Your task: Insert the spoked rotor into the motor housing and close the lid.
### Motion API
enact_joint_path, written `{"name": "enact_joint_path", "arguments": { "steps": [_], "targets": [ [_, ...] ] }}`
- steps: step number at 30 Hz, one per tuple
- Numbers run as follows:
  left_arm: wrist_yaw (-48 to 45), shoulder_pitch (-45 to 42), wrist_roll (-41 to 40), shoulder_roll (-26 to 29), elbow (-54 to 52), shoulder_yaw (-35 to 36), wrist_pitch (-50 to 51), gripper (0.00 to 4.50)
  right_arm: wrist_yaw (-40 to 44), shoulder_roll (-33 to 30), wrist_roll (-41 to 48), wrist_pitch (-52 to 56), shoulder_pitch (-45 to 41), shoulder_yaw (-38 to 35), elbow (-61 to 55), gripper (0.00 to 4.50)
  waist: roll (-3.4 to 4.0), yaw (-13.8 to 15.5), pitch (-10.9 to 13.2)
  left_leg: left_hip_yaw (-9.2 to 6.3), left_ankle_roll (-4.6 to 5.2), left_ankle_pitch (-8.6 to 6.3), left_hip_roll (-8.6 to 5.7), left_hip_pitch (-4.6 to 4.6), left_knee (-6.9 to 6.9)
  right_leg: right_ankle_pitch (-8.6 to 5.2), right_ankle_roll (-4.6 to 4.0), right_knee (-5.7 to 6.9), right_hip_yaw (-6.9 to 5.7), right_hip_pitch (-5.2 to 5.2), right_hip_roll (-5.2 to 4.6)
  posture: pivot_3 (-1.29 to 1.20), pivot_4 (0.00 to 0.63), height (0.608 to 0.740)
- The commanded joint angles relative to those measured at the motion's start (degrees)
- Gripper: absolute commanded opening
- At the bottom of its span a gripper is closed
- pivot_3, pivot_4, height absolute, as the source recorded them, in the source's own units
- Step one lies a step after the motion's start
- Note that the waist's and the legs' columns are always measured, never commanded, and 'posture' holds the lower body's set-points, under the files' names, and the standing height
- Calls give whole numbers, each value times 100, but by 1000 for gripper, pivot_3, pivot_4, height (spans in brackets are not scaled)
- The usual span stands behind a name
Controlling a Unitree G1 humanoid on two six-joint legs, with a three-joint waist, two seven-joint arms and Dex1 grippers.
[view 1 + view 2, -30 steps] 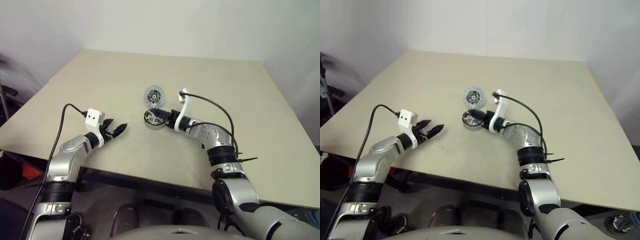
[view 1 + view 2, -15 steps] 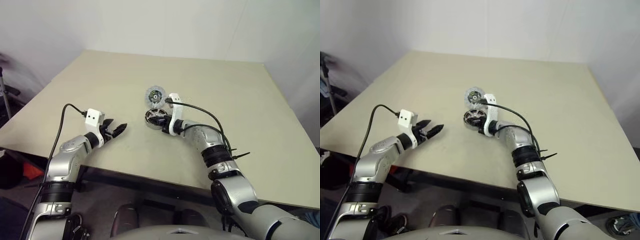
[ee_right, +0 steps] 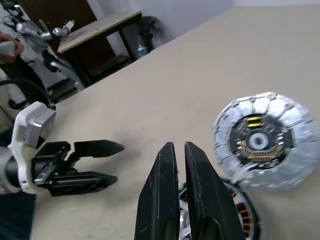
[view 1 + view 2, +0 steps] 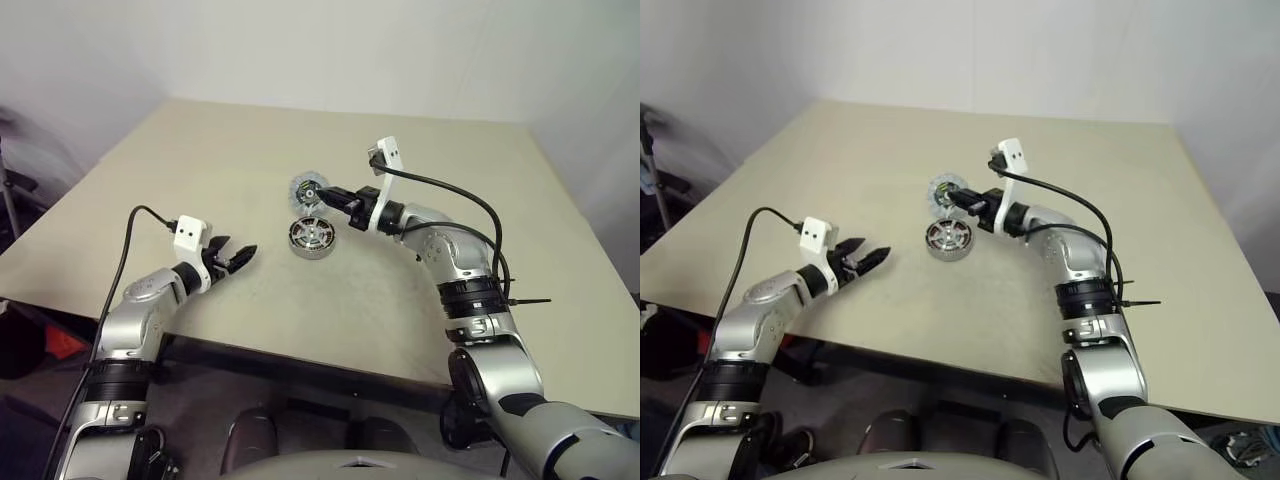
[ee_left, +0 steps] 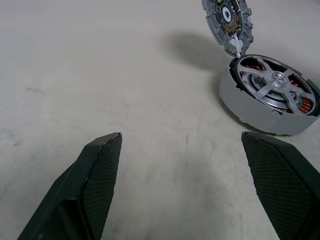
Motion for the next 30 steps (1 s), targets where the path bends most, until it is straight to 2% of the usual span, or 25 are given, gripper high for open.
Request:
{"name": "enact_joint_path", "arguments": {
  "steps": [1,6,11,15,25,30],
  "targets": [
    [-30,-93,15,-18,-97,-12,-144,4042,-201,228,-158,-661,-396,-157,842,296,0,-13,0,0,0,0,0,1,0,0,0,1,1,0,0,0,0,740],
    [-51,-117,16,3,-92,-18,-126,4042,-395,511,-480,-1349,-797,-152,2083,296,1,-9,0,2,0,0,1,-11,0,0,-4,5,0,-10,0,0,0,740],
    [-47,-71,-1,74,-128,51,-119,4042,-430,680,-638,-1425,-730,-106,2459,296,1,-5,0,1,3,-1,0,-55,9,1,-4,5,-3,-43,0,0,0,740],
    [-20,-34,-9,103,-142,97,-125,4042,-767,746,-938,-1459,-517,-7,2694,296,0,-3,0,1,3,-1,0,-65,15,1,-4,11,-5,-52,0,0,0,740],
    [-15,-150,0,151,26,140,-167,4042,-769,622,-805,-1471,-731,-365,2694,296,0,-5,0,3,1,1,1,-56,23,2,-5,29,-4,-49,0,0,0,740],
    [-7,-149,6,122,46,124,-187,4042,-62,573,-395,-1489,-669,-496,1760,296,1,-1,0,2,2,1,1,-68,23,2,-5,28,-4,-60,0,0,0,740]
  ]
}}
